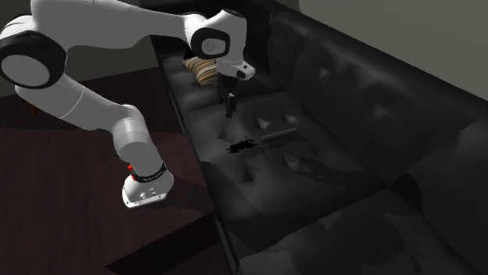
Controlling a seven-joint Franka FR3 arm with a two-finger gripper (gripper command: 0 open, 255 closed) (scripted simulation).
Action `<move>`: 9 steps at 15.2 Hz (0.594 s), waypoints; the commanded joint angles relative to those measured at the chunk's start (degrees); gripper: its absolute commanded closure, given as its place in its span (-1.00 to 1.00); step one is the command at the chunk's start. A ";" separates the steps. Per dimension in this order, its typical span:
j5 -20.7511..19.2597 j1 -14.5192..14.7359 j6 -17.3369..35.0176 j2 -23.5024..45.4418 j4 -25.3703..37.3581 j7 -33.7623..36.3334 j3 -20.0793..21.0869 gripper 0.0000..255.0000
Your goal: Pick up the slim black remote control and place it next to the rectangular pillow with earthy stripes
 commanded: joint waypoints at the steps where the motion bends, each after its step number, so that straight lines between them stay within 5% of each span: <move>1: 0.11 -0.18 3.34 3.90 1.09 -0.99 -1.04 -1.00; 9: 2.82 -0.52 13.83 21.07 9.11 -5.66 -4.63 -1.00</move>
